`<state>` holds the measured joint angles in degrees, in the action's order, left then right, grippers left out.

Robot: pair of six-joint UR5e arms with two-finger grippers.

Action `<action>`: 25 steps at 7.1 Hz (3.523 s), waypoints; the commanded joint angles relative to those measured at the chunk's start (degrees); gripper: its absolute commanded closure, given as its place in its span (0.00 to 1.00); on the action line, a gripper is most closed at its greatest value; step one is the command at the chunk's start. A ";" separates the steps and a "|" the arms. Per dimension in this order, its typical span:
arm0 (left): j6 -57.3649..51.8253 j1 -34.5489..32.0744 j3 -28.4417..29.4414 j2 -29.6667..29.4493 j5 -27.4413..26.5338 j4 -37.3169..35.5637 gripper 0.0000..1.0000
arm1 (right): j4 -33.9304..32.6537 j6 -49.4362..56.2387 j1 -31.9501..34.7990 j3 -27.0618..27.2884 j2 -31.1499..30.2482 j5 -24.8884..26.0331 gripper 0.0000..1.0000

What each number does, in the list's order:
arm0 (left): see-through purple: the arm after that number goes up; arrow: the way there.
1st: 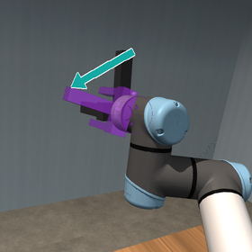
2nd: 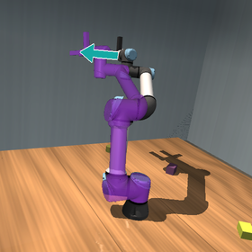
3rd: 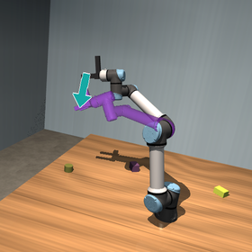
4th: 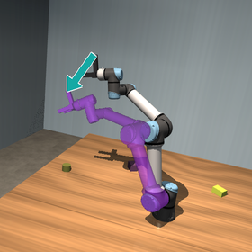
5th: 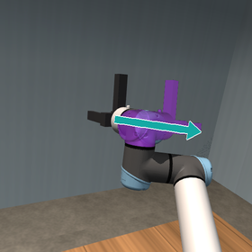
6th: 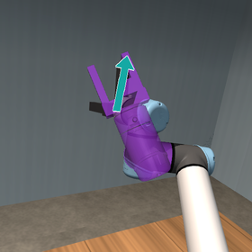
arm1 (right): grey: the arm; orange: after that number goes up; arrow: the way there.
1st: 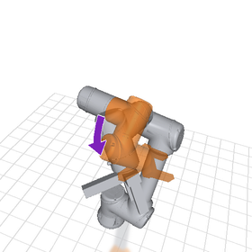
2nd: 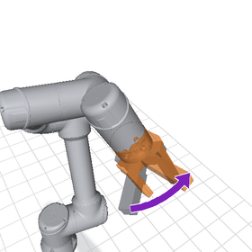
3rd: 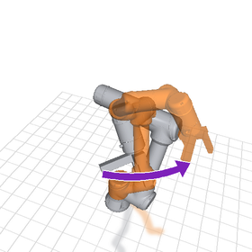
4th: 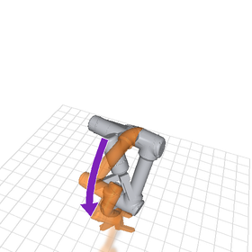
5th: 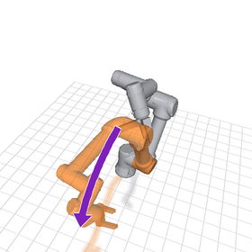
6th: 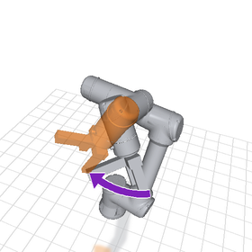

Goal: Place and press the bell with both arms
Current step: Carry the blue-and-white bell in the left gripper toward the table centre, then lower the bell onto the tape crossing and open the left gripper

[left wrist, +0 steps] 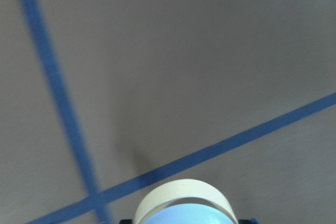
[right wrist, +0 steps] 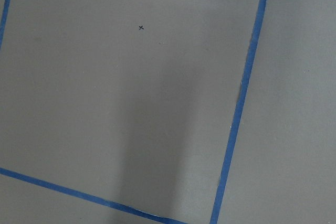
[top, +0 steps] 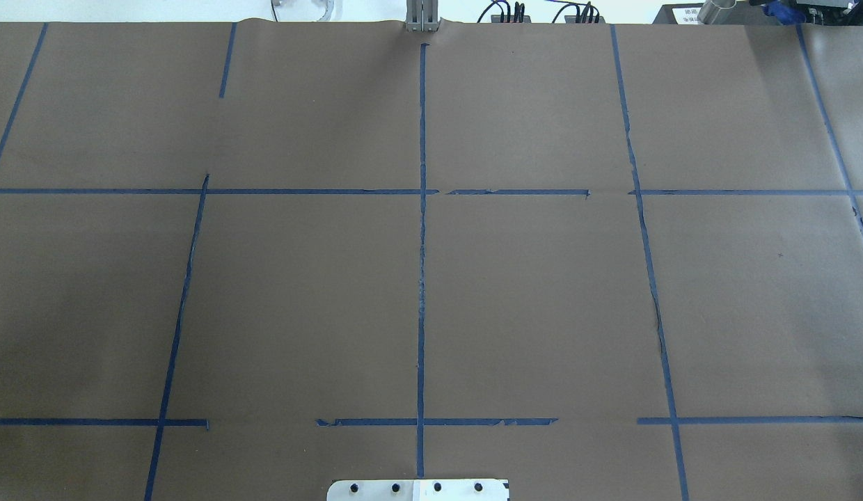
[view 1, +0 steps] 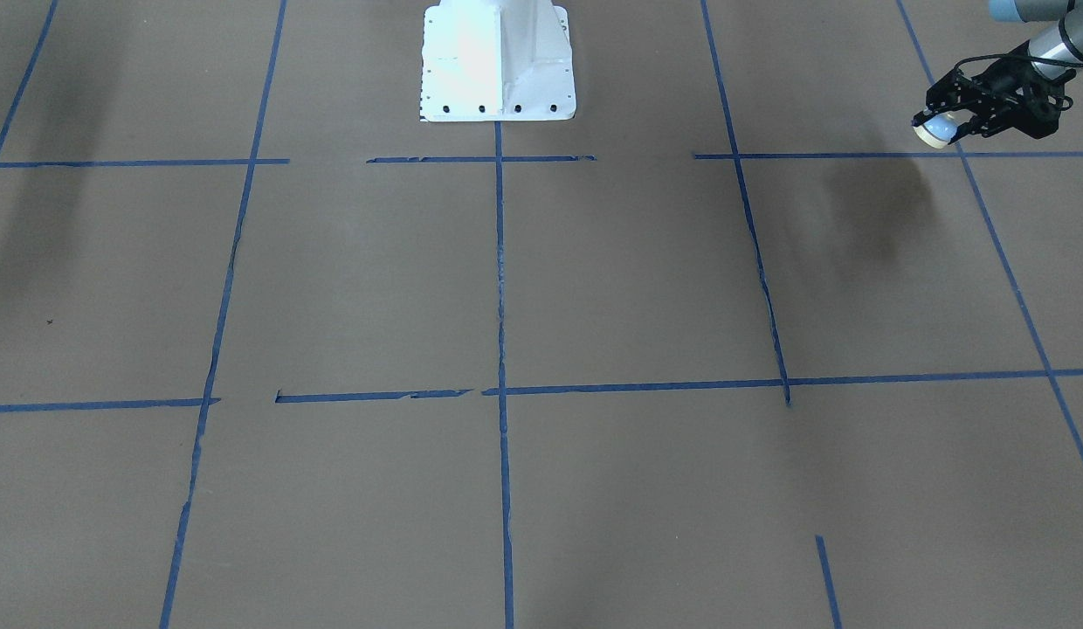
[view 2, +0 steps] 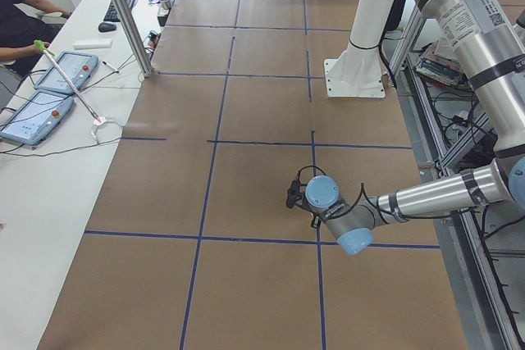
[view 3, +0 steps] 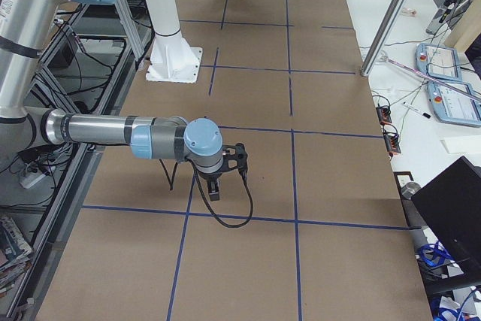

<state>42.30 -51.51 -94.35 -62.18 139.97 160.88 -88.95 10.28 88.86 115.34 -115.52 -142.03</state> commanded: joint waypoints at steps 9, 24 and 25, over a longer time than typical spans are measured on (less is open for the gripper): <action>26.21 9.56 -3.21 -45.34 -11.72 -33.02 0.98 | 0.79 -0.18 0.00 -0.12 0.30 0.00 0.00; 39.09 18.98 28.70 -85.65 -24.39 -60.86 0.39 | 3.69 -0.70 -1.32 -0.74 0.30 0.44 0.00; 39.18 18.99 28.70 -85.56 -24.39 -60.69 0.28 | 3.78 -0.18 -1.32 -0.21 0.30 0.01 0.00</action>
<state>81.39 -32.66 -65.69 -147.83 115.58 100.03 -85.27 9.77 87.54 114.75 -115.22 -141.64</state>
